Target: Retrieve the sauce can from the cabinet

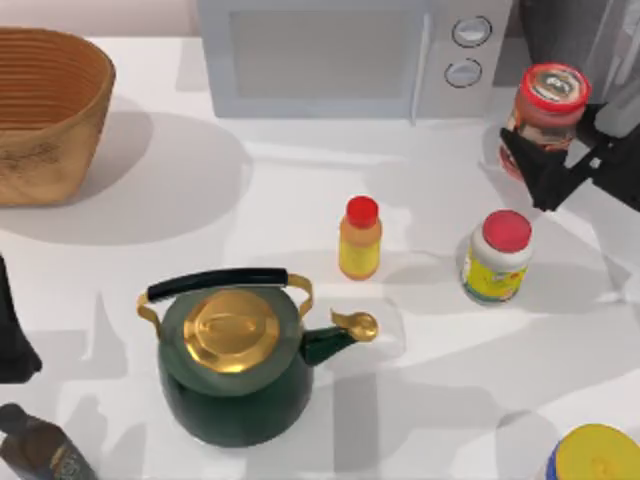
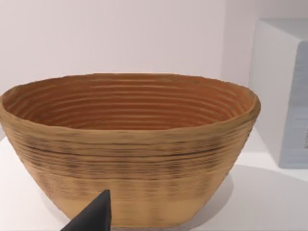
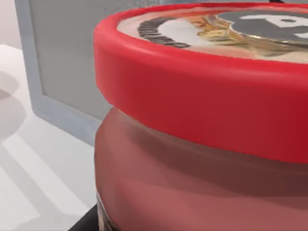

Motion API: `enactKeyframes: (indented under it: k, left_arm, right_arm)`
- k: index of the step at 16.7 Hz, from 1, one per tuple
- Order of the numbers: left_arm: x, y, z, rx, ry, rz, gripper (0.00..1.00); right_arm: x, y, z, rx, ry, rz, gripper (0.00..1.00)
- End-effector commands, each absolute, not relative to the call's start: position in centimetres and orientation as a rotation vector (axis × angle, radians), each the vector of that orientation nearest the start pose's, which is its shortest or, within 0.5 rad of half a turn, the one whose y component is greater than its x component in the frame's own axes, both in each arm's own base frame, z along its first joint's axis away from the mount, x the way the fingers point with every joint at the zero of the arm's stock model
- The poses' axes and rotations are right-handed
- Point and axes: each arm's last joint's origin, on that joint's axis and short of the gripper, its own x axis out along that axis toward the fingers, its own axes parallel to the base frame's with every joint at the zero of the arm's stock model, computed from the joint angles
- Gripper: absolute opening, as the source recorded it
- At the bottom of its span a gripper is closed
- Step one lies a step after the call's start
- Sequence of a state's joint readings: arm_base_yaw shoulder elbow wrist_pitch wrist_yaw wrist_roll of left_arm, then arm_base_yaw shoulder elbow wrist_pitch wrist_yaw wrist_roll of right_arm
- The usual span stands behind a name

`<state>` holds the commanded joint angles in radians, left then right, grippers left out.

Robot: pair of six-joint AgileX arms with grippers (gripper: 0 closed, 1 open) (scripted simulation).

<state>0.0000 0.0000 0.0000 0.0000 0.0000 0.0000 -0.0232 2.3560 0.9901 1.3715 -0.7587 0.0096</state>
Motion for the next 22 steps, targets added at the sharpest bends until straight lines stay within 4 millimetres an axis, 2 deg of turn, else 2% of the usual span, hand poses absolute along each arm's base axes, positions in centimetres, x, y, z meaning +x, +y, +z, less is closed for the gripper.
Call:
enactKeyframes:
  k: [3, 16, 22]
  left_arm:
    - [10.57, -0.12, 16.00, 0.000, 0.000, 0.000, 1.00]
    - [10.57, -0.12, 16.00, 0.000, 0.000, 0.000, 1.00]
    - [10.57, -0.12, 16.00, 0.000, 0.000, 0.000, 1.00]
  right_arm:
    - [41.05, 1.56, 5.83, -0.004, 0.003, 0.763, 0.00]
    - [41.05, 1.56, 5.83, -0.004, 0.003, 0.763, 0.98]
    - [41.05, 1.56, 5.83, -0.004, 0.003, 0.763, 1.00]
